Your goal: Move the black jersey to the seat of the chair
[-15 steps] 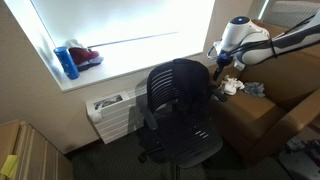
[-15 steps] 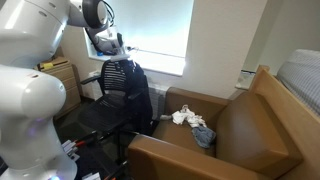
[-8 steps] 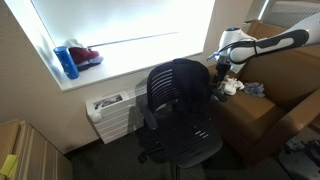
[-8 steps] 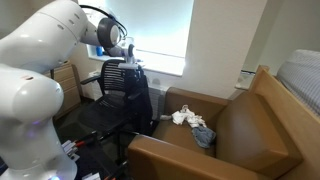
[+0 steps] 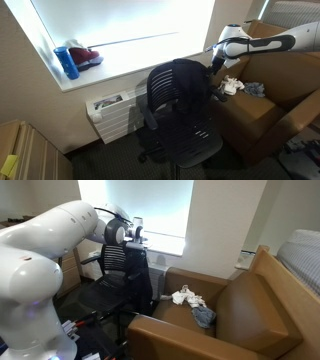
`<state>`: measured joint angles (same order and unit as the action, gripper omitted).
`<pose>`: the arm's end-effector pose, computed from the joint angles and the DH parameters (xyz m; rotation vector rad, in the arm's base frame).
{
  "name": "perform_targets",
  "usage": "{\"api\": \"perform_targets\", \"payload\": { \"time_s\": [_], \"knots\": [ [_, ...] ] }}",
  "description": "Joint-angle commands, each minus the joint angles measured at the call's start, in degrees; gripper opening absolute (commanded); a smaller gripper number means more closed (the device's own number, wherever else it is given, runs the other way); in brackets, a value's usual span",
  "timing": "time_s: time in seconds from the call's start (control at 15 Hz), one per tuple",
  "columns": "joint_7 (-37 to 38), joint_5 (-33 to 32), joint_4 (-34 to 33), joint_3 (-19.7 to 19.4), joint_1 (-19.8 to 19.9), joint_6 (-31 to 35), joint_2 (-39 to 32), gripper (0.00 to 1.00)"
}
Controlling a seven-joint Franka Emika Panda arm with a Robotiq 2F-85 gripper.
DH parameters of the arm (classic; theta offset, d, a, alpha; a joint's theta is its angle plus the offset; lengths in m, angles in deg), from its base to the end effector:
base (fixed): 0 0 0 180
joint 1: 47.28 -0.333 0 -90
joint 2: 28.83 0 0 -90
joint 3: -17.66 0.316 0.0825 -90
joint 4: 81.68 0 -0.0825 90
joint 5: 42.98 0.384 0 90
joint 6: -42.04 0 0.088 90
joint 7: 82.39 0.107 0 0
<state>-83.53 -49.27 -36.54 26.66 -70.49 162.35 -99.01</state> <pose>0.7143 0.3725 0.1783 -2.9651 -0.7933 -0.1248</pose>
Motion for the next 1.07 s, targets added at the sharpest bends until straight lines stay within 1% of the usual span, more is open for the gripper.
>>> {"api": "perform_targets", "payload": {
  "time_s": [0.0,0.2,0.27,0.33,0.4,0.47,0.53,0.67,0.73,0.87,1.0],
  "knots": [
    [0.13,0.0,-0.79,-0.06,-0.27,0.0,-0.48,1.0],
    [0.2,0.0,-1.66,-0.29,-0.56,0.0,-1.06,1.0],
    [1.73,-0.51,-1.9,-1.14,-1.08,0.14,-1.45,1.0],
    [3.06,-0.22,-3.13,-1.32,-1.17,-0.44,-2.59,1.0],
    [3.1,-0.11,-4.33,-1.23,-1.06,0.28,-4.02,1.0],
    [2.18,0.27,-5.43,-0.62,-0.69,-0.47,-5.23,1.0],
    [2.62,1.37,-7.52,-1.51,-1.1,-1.79,-6.95,1.0],
    [4.01,1.91,-9.11,-1.82,-1.06,-2.23,-9.12,1.0],
    [3.31,0.53,-4.26,-0.91,-0.62,-0.28,-5.73,1.0],
    [3.76,0.55,-5.9,-1.05,-0.62,-0.28,-7.85,1.0],
    [3.31,0.65,-6.77,-0.83,-0.57,-0.27,-8.42,1.0]
  ]
}}
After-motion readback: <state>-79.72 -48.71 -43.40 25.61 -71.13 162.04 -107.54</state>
